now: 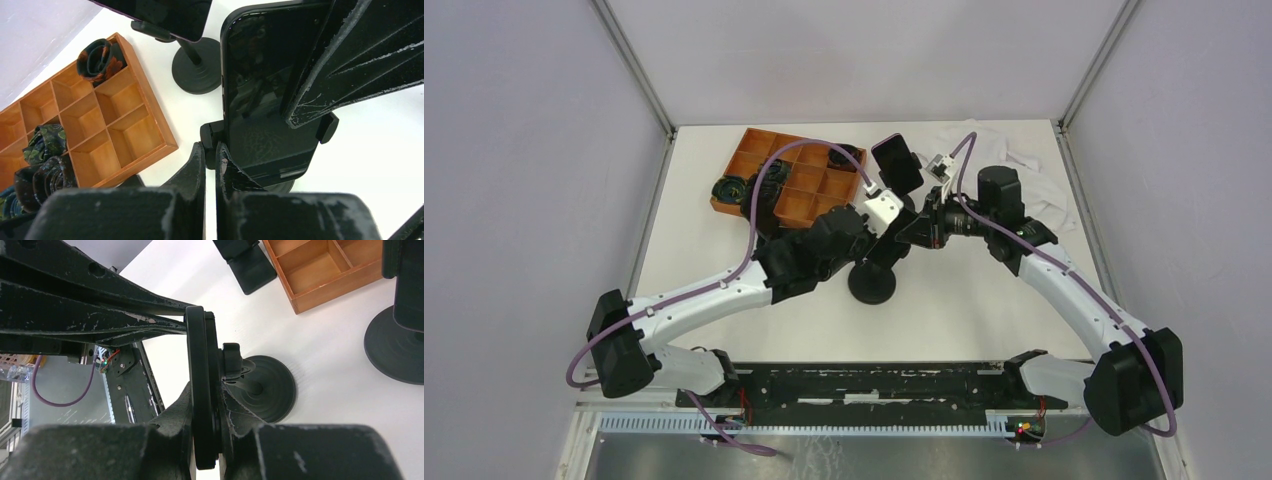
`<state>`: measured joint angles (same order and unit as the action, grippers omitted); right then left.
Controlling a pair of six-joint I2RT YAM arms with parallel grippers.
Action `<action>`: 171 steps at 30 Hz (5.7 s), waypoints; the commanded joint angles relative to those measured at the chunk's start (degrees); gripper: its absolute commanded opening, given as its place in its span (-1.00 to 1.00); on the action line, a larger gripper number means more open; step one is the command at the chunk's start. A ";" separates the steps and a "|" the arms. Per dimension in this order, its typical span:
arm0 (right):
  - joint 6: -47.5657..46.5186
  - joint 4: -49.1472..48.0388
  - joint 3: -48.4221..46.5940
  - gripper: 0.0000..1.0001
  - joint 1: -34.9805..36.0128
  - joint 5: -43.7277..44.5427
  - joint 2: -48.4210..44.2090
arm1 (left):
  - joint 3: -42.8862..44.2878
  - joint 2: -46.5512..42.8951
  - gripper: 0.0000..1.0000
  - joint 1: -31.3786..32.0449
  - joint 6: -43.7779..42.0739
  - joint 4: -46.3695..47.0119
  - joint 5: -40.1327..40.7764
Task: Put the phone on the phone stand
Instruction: Install the phone on the phone stand, then adjust the phone stand with the phone at the center of the board.
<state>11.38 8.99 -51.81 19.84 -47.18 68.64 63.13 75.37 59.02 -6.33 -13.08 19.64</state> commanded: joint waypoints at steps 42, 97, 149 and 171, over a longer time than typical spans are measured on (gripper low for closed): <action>4.26 4.41 -2.67 -1.00 -0.09 42.51 4.98 | -1.55 -7.35 -0.96 13.10 2.78 7.84 12.89; 5.45 3.10 -1.89 -1.00 3.82 55.79 3.02 | -2.50 -13.23 -0.73 17.83 8.55 7.68 18.00; -10.70 -3.64 -1.03 -1.00 3.93 20.32 -6.82 | -22.10 -21.84 -0.10 19.09 22.35 16.53 29.84; -23.38 0.85 -3.26 -1.00 7.05 11.39 -5.73 | -32.43 -6.60 -0.51 10.21 32.76 29.32 12.54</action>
<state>-10.39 14.33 -52.16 26.26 -33.04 63.81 31.38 66.70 69.80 23.18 10.52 35.16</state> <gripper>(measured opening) 0.198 0.250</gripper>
